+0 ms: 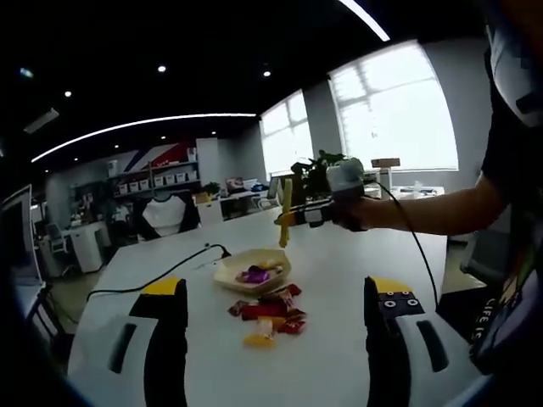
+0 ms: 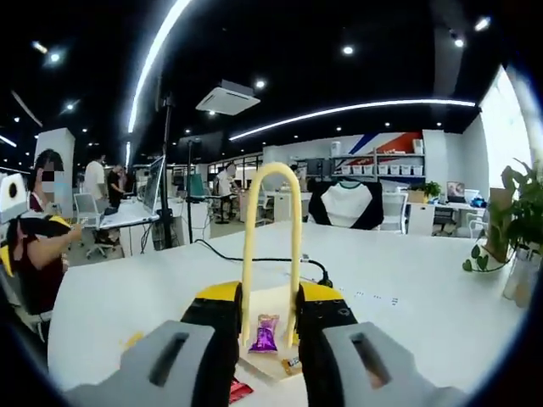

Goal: Place the target food into the container with the food tongs after gripping and lifting it, then release it inside without dropping or visibly crushing the food.

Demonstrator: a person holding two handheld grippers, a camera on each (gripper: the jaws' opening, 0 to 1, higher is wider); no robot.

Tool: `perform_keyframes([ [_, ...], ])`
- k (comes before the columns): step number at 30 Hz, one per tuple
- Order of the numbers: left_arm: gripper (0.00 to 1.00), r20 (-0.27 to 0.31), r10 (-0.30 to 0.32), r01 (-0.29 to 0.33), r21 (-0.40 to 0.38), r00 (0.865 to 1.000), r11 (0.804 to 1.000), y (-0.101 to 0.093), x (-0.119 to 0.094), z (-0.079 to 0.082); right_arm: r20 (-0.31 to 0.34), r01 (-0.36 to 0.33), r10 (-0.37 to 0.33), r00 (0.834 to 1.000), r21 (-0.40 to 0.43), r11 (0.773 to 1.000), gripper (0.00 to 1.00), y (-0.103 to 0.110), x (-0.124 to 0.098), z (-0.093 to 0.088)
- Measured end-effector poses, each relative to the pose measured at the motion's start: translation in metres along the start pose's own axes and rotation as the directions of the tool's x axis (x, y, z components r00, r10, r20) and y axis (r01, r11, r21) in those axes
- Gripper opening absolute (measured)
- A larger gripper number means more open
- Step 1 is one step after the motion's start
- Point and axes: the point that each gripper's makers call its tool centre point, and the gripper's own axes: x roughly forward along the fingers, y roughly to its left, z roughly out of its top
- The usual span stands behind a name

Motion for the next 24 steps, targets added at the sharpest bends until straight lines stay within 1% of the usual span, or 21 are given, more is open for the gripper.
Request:
perform_keyframes([
  [1,0.91,0.003,-0.002,0.002,-0.001,1.000,1.000,0.000,0.000,0.000,0.016,0.018,-0.018,1.000,0.009,1.000,0.21,0.003,-0.003,0.002],
  [2,0.91,0.005,-0.001,0.001,-0.002,1.000,1.000,-0.001,0.000,0.000,0.024,0.019,-0.019,1.000,0.019,1.000,0.21,0.008,-0.006,0.003],
  [3,0.91,0.005,-0.002,0.002,-0.002,1.000,1.000,-0.001,0.000,0.000,0.024,0.016,-0.016,1.000,0.017,1.000,0.21,0.013,-0.007,0.003],
  [4,0.91,0.006,-0.004,0.004,-0.002,1.000,1.000,-0.001,0.000,0.000,0.029,0.042,-0.042,0.999,0.010,0.999,0.21,0.016,-0.008,0.003],
  [5,0.91,0.007,-0.003,0.003,-0.002,1.000,1.000,-0.001,0.000,0.001,0.024,0.039,-0.039,0.999,-0.009,0.999,0.21,0.020,-0.008,0.003],
  [6,0.91,0.007,-0.006,0.006,-0.001,1.000,1.000,-0.002,0.000,0.001,0.023,0.034,-0.034,0.999,-0.010,0.999,0.21,0.024,-0.008,0.001],
  [9,0.91,0.009,-0.007,0.007,0.001,1.000,1.000,-0.002,-0.001,0.001,0.024,0.049,-0.049,0.999,-0.014,0.999,0.21,0.032,-0.010,0.000],
  [10,0.91,0.008,-0.007,0.007,0.001,1.000,1.000,-0.002,-0.002,0.001,0.028,0.066,-0.066,0.997,-0.007,0.998,0.21,0.034,-0.011,0.000],
  [13,0.91,0.010,-0.004,0.004,0.000,1.000,1.000,-0.001,-0.003,0.001,0.043,0.068,-0.070,0.997,0.027,0.997,0.21,0.042,-0.014,0.001],
  [16,0.91,0.011,-0.002,0.002,-0.001,1.000,1.000,0.000,-0.003,0.001,0.043,0.089,-0.090,0.995,0.025,0.996,0.22,0.047,-0.015,0.001],
  [19,0.91,0.011,-0.002,0.002,-0.003,1.000,1.000,0.000,-0.003,0.000,0.046,0.094,-0.095,0.994,0.032,0.995,0.22,0.056,-0.016,0.001],
  [20,0.91,0.011,-0.003,0.003,-0.003,1.000,1.000,-0.001,-0.003,0.001,0.043,0.101,-0.102,0.994,0.041,0.994,0.22,0.058,-0.016,0.000],
  [21,0.91,0.012,-0.003,0.003,-0.004,1.000,1.000,-0.001,-0.004,0.001,0.046,0.111,-0.114,0.992,0.068,0.992,0.22,0.061,-0.016,-0.002],
  [23,0.90,0.015,-0.003,0.003,-0.004,1.000,1.000,-0.001,-0.004,0.001,0.024,0.152,-0.154,0.988,0.076,0.986,0.22,0.061,-0.015,-0.008],
  [24,0.90,0.015,-0.002,0.002,-0.005,1.000,1.000,0.000,-0.004,0.001,0.011,0.167,-0.169,0.986,0.093,0.981,0.22,0.064,-0.014,-0.013],
])
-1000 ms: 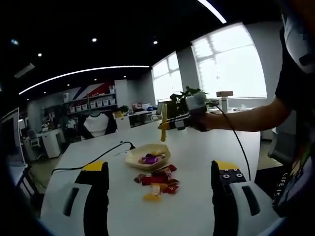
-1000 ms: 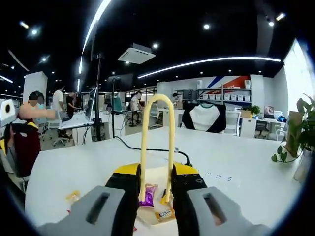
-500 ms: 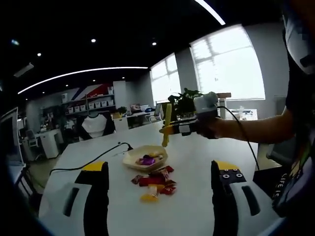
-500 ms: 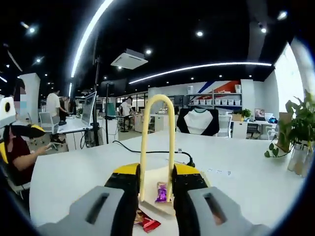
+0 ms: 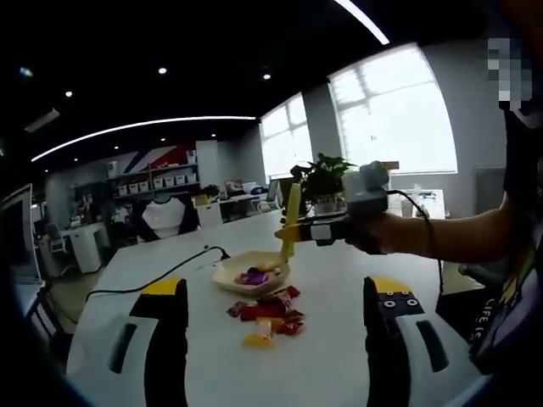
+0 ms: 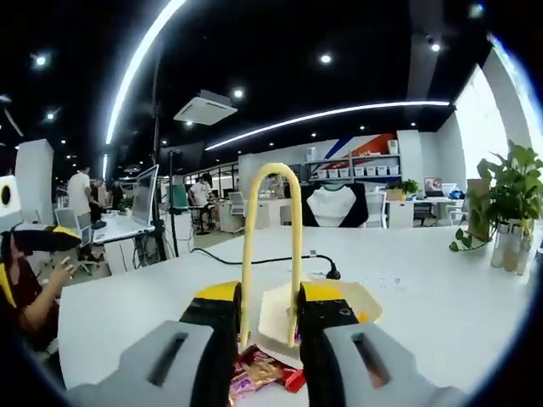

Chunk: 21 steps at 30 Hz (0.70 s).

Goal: Place the target food into the container with the food tongs after gripping and lifting it, then release it inside without dropping or visibly crushing the food.

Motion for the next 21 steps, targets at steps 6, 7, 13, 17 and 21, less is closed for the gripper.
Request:
perform_keyframes([
  [6,0.90,-0.004,0.001,-0.001,0.002,1.000,1.000,0.001,-0.001,-0.001,-0.025,0.051,-0.051,0.998,0.007,0.999,0.22,0.011,0.003,-0.019],
  [7,0.90,-0.006,0.002,-0.002,0.002,1.000,1.000,0.002,-0.002,-0.002,-0.038,0.063,-0.063,0.997,0.012,0.998,0.23,0.011,0.003,-0.025],
  [13,0.90,-0.009,0.012,-0.012,-0.006,1.000,1.000,0.004,-0.004,-0.004,-0.071,0.120,-0.118,0.991,0.023,0.993,0.23,0.009,0.002,-0.046],
  [17,0.90,-0.014,0.010,-0.010,-0.007,1.000,1.000,0.004,-0.004,-0.006,-0.087,0.150,-0.146,0.985,0.039,0.988,0.23,0.007,0.003,-0.054],
  [21,0.90,-0.014,0.009,-0.009,-0.004,1.000,1.000,0.005,-0.005,-0.005,-0.100,0.188,-0.182,0.978,0.056,0.981,0.23,0.007,0.004,-0.064],
])
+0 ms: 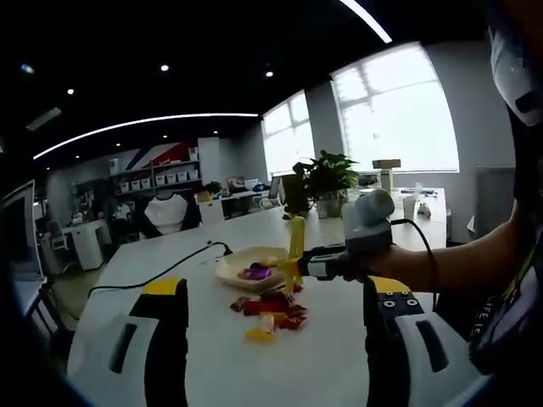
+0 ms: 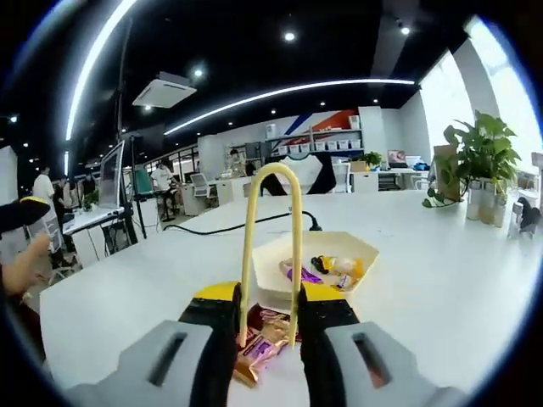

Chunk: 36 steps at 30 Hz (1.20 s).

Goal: Place the target food into the container with the food tongs after gripping and lifting it, then release it inside without dropping or visibly crushing the food.

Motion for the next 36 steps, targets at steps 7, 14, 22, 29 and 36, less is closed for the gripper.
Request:
perform_keyframes([
  [7,0.90,-0.004,0.003,-0.003,-0.002,1.000,1.000,0.002,-0.001,-0.002,-0.016,0.053,-0.052,0.999,0.039,0.998,0.23,-0.005,0.004,-0.014],
  [14,0.90,-0.004,0.005,-0.005,-0.005,1.000,1.000,0.003,-0.001,-0.002,-0.018,0.091,-0.089,0.996,0.100,0.991,0.24,-0.010,0.007,-0.016],
  [22,0.89,-0.008,0.003,-0.003,-0.006,1.000,1.000,0.003,0.001,-0.003,-0.005,0.091,-0.092,0.996,0.165,0.982,0.24,-0.007,0.008,-0.015],
  [29,0.89,-0.008,0.008,-0.008,-0.010,1.000,1.000,0.005,0.000,-0.004,-0.016,0.095,-0.093,0.996,0.176,0.980,0.24,-0.003,0.013,-0.018],
  [36,0.89,-0.008,0.016,-0.016,-0.010,1.000,1.000,0.007,-0.002,-0.004,-0.043,0.081,-0.080,0.996,0.034,0.996,0.21,0.003,0.019,-0.026],
])
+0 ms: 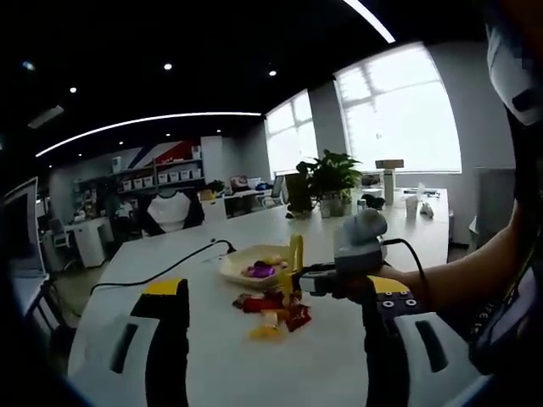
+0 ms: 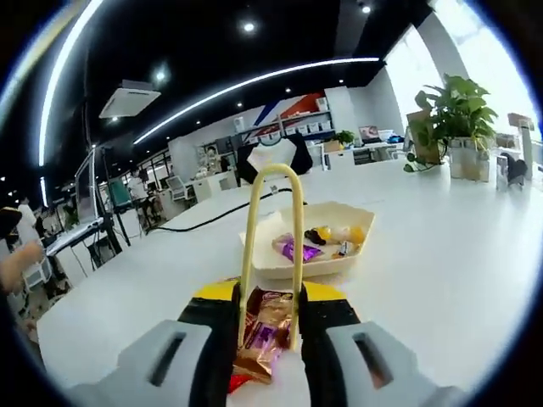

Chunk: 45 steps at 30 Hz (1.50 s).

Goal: Place the target food into the container with the food tongs after gripping and lifting it, then release it inside without dropping or visibly crushing the food.

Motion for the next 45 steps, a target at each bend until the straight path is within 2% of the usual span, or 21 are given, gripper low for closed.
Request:
perform_keyframes([
  [2,0.89,-0.004,0.001,-0.001,-0.002,1.000,1.000,0.000,0.000,-0.001,-0.018,-0.023,0.021,1.000,-0.100,0.995,0.19,0.006,0.000,-0.002],
  [4,0.89,-0.005,0.001,-0.001,-0.003,1.000,1.000,0.000,0.000,-0.002,-0.008,-0.046,0.045,0.999,-0.154,0.987,0.17,0.009,0.001,-0.004],
  [10,0.89,-0.001,0.006,-0.006,-0.004,1.000,1.000,0.000,-0.003,-0.001,-0.008,-0.058,0.057,0.998,-0.093,0.994,0.16,0.000,-0.005,-0.003],
  [14,0.89,-0.012,0.004,-0.004,0.001,1.000,1.000,0.000,-0.003,-0.004,-0.004,-0.077,0.077,0.997,-0.107,0.991,0.15,0.001,-0.009,-0.003],
  [23,0.89,-0.005,-0.007,0.007,0.004,1.000,1.000,-0.004,0.002,-0.001,0.010,-0.057,0.058,0.998,-0.118,0.991,0.16,-0.008,-0.013,0.005],
  [29,0.89,-0.004,-0.013,0.013,0.005,1.000,1.000,-0.006,0.003,0.000,0.032,-0.052,0.056,0.998,-0.129,0.990,0.16,-0.010,-0.019,0.019],
  [31,0.89,-0.005,-0.012,0.013,0.004,1.000,1.000,-0.006,0.003,0.000,0.065,-0.045,0.052,0.997,-0.109,0.993,0.16,-0.011,-0.022,0.028],
  [33,0.89,-0.004,-0.010,0.010,0.004,1.000,1.000,-0.006,0.003,0.000,0.059,-0.041,0.050,0.997,-0.147,0.988,0.16,-0.012,-0.021,0.032],
  [39,0.89,-0.008,-0.007,0.007,0.007,1.000,1.000,-0.005,0.003,-0.001,0.085,-0.051,0.063,0.994,-0.132,0.990,0.16,-0.011,-0.023,0.048],
  [44,0.90,-0.009,-0.015,0.015,0.011,1.000,1.000,-0.006,0.003,-0.001,0.095,-0.054,0.069,0.993,-0.159,0.986,0.16,-0.010,-0.020,0.058],
  [45,0.90,-0.010,-0.011,0.011,0.015,1.000,1.000,-0.005,0.003,-0.001,0.093,-0.051,0.070,0.993,-0.188,0.981,0.16,-0.010,-0.019,0.060],
])
